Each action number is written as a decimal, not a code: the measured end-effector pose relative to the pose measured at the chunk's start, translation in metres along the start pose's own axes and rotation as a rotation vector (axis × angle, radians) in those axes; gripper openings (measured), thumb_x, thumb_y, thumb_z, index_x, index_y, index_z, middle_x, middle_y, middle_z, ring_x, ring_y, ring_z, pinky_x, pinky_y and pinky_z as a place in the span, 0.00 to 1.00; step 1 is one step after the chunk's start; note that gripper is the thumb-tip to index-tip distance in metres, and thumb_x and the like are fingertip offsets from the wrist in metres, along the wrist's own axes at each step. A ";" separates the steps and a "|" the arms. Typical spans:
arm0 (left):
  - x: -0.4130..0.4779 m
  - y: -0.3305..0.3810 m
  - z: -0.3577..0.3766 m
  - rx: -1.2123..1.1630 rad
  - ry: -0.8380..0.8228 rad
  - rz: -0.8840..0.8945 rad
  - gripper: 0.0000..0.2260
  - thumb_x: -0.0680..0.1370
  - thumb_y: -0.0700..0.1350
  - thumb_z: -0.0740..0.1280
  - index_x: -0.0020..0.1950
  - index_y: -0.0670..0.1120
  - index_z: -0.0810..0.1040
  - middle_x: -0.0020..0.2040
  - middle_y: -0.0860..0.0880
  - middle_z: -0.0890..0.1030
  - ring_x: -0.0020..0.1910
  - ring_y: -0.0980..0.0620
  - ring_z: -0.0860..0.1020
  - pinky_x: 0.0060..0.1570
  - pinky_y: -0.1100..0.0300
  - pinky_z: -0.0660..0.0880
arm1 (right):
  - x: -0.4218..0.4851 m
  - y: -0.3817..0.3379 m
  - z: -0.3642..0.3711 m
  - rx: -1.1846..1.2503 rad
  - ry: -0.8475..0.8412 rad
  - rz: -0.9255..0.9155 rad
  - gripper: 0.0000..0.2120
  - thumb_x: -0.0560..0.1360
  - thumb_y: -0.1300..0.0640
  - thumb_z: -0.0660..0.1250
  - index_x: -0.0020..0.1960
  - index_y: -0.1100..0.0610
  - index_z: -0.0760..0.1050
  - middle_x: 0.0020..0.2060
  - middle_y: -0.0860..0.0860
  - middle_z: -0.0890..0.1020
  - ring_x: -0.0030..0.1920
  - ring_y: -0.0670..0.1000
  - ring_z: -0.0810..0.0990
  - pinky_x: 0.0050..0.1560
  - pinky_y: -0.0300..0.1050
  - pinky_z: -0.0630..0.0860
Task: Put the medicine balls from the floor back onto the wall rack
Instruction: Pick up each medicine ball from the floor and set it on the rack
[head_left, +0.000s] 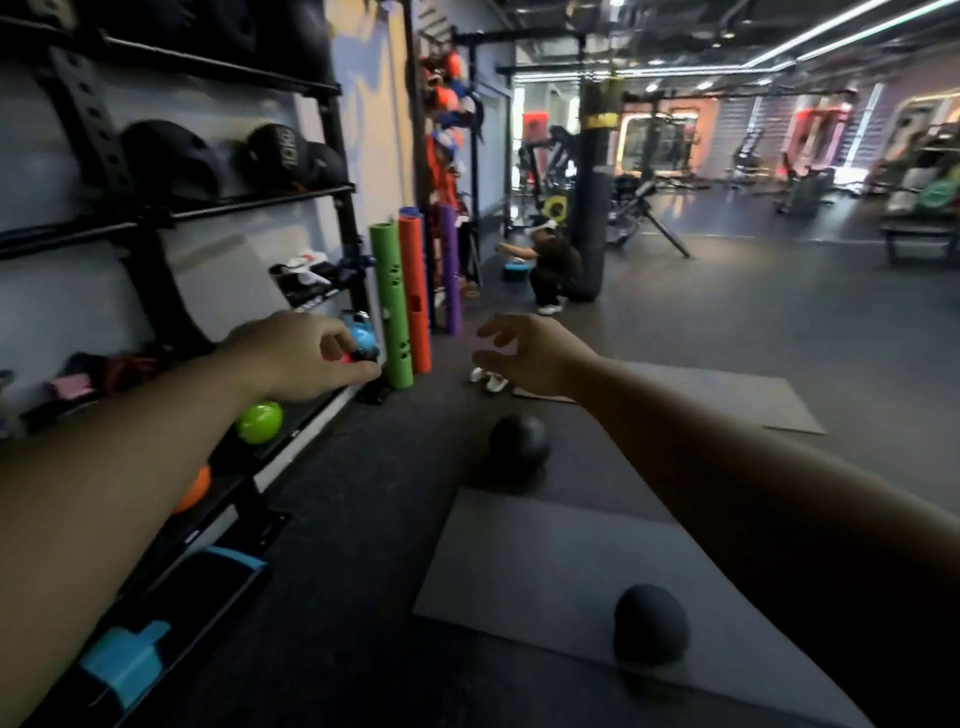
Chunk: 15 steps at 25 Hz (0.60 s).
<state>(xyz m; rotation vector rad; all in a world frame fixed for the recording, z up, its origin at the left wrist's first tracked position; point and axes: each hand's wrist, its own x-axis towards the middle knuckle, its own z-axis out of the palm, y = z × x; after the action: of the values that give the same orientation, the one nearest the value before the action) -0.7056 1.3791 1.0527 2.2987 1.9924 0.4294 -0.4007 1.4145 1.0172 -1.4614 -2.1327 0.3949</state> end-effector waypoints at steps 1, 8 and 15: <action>0.002 0.029 0.012 -0.008 -0.022 0.041 0.33 0.61 0.81 0.66 0.54 0.60 0.82 0.54 0.58 0.84 0.53 0.50 0.81 0.54 0.53 0.77 | -0.019 0.021 -0.012 -0.004 0.001 0.041 0.21 0.76 0.41 0.73 0.66 0.47 0.79 0.55 0.48 0.82 0.53 0.50 0.82 0.55 0.47 0.78; 0.045 0.172 0.062 0.107 -0.094 0.328 0.30 0.68 0.79 0.67 0.62 0.61 0.80 0.52 0.61 0.80 0.49 0.55 0.77 0.47 0.56 0.71 | -0.086 0.125 -0.062 -0.026 0.097 0.239 0.23 0.75 0.36 0.72 0.65 0.44 0.78 0.56 0.47 0.82 0.52 0.50 0.81 0.53 0.50 0.80; 0.128 0.230 0.101 0.154 -0.174 0.514 0.28 0.72 0.76 0.67 0.63 0.60 0.80 0.57 0.58 0.81 0.53 0.53 0.77 0.52 0.52 0.72 | -0.078 0.205 -0.084 -0.086 0.130 0.443 0.24 0.76 0.38 0.71 0.66 0.49 0.78 0.59 0.52 0.83 0.54 0.53 0.82 0.57 0.51 0.79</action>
<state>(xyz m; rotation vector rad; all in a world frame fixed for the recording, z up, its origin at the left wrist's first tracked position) -0.4437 1.4812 1.0308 2.8250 1.3866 0.0929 -0.1727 1.4145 0.9617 -1.9563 -1.7352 0.3560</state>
